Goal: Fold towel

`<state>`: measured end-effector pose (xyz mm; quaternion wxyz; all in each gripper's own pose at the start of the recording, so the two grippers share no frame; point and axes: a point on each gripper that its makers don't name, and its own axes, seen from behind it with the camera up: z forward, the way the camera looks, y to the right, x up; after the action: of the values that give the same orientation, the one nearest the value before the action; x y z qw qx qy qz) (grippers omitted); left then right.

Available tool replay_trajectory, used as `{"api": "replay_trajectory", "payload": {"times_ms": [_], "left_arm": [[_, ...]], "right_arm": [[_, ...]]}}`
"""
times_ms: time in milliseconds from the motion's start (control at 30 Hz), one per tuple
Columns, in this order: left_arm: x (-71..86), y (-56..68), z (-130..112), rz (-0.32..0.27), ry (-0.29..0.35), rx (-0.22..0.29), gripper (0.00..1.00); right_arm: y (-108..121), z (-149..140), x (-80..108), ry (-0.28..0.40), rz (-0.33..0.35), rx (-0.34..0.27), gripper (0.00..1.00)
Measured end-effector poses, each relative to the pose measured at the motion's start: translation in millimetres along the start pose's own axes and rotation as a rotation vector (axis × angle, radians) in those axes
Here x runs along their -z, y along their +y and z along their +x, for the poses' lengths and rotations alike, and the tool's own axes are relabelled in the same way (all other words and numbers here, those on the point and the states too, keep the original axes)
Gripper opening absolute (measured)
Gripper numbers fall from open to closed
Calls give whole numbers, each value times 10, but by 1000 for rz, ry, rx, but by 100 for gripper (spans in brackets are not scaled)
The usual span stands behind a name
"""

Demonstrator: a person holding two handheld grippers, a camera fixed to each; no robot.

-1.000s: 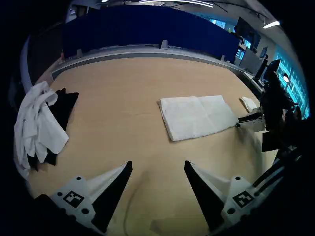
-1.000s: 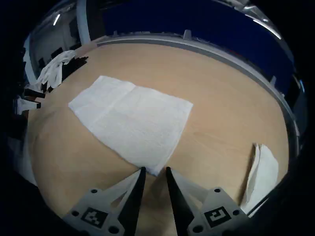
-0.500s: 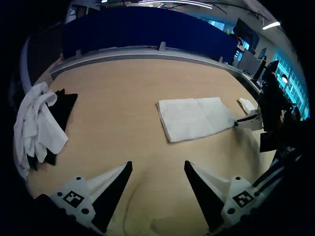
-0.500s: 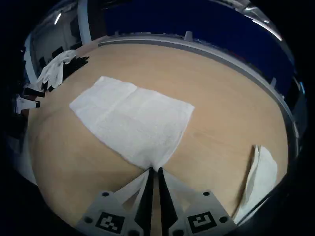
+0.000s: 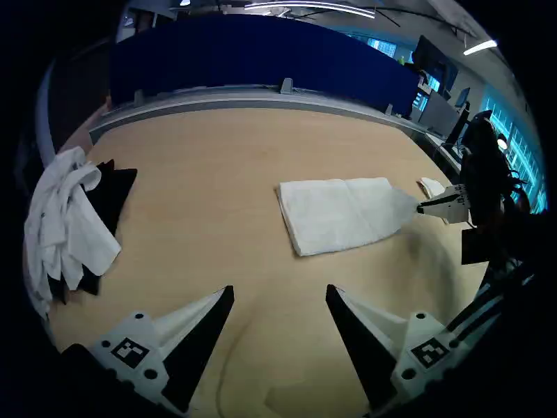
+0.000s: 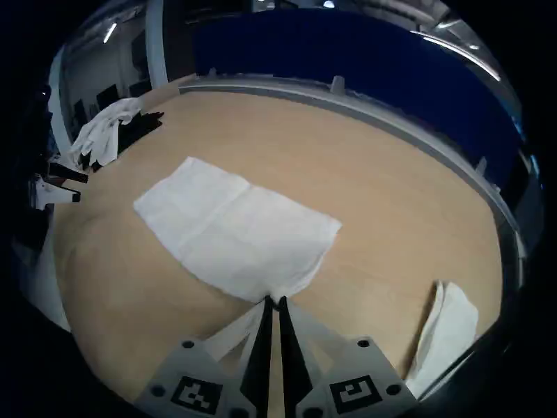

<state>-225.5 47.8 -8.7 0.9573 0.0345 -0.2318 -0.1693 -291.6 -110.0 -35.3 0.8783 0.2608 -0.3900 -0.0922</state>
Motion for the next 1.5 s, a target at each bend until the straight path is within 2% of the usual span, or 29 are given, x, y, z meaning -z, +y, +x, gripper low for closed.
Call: {"api": "replay_trajectory", "payload": {"times_ms": [267,567,700,900,1067,1200,1300,1500], "left_arm": [[32,-30,11,0,11,6,98],[77,-27,30,0,31,21,98],[111,-20,37,-3,41,37,98],[168,-27,36,-5,58,60,98],[213,-49,35,2,77,76,98],[220,-61,11,2,85,108,98],[211,-80,-33,1,86,130,98],[207,-122,-149,7,75,143,98]], "right_arm": [[-88,390,43,49,12,44,6],[-264,941,-2,97,31,132,6],[-460,1183,-61,113,58,183,6],[-882,1435,-241,122,113,268,6],[-1226,1529,-433,110,152,329,6],[-1498,1518,-624,88,187,376,6],[-1692,1454,-787,66,212,397,6],[-2046,1159,-1091,22,257,401,5]]}}
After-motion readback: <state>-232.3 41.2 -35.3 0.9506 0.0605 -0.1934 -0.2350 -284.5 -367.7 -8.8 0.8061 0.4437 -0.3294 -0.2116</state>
